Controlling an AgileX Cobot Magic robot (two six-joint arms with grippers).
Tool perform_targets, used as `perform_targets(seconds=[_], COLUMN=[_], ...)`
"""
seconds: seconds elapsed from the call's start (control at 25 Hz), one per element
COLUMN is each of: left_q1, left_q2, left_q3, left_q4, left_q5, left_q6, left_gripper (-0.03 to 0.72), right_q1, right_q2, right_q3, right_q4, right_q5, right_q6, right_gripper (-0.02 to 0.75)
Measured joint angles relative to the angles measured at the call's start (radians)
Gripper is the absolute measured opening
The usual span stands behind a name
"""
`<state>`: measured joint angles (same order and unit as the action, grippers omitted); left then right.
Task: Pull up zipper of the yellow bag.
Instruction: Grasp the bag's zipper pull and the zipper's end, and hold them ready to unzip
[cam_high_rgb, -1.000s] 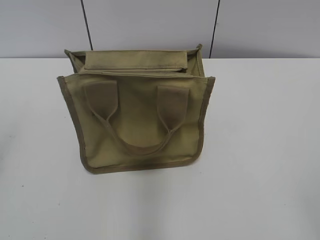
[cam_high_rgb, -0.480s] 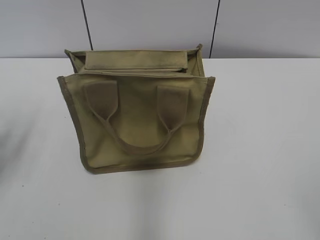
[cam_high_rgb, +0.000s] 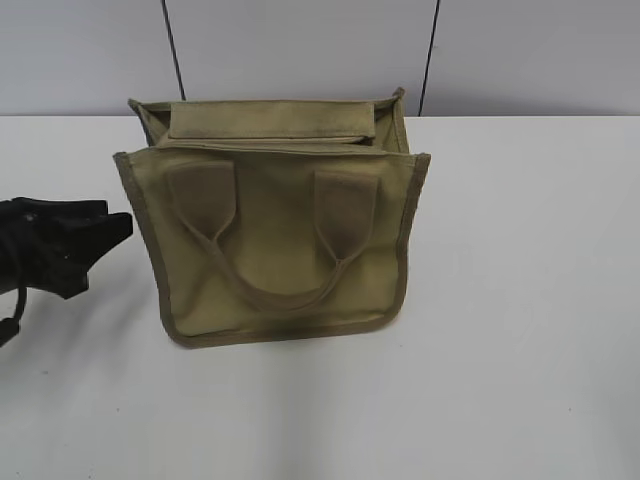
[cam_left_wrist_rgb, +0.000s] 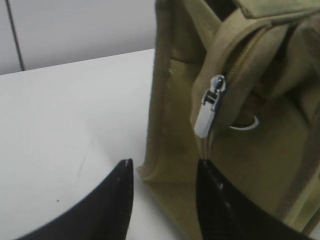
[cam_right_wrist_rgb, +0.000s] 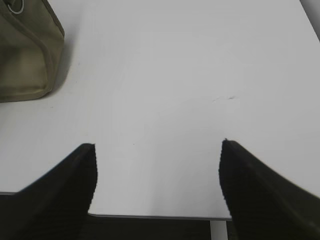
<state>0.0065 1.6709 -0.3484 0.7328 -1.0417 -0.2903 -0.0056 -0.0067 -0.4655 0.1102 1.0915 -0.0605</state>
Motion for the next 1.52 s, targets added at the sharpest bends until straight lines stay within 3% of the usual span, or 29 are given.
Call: perform_targets(seconds=[0.16,0.28,0.88,1.24,1.4,1.52], left_q1=[-0.001,-0.012,-0.058,-0.075,-0.077,-0.077], left_q2=[0.08,0.124,0.36,0.41,0.41,0.409], left_q3=[-0.056,-0.101,-0.275,-0.305,-0.306,-0.303], left_q4=[0.147,0.185,0.153,0.109,0.092,0.083], left_q5=[-0.032,-0.033,-0.158,-0.163,-0.163,-0.163], left_q6=[-0.001,-0.001,-0.001,-0.001,-0.001,-0.001], left_gripper=[0.314,0.316,0.305,0.154,0.018,0.008], right_q1=[0.0,0.0,0.0,0.0,0.0,0.0], right_q2=[0.0,0.0,0.0,0.0,0.0,0.0], right_q3=[0.0,0.0,0.0,0.0,0.0,0.0], right_q4=[0.0,0.0,0.0,0.0,0.0,0.0], right_q5=[0.0,0.0,0.0,0.0,0.0,0.0], right_q6=[0.0,0.0,0.0,0.0,0.0,0.0], right_gripper=[0.582,0.582,0.582,0.582,0.582,0.582])
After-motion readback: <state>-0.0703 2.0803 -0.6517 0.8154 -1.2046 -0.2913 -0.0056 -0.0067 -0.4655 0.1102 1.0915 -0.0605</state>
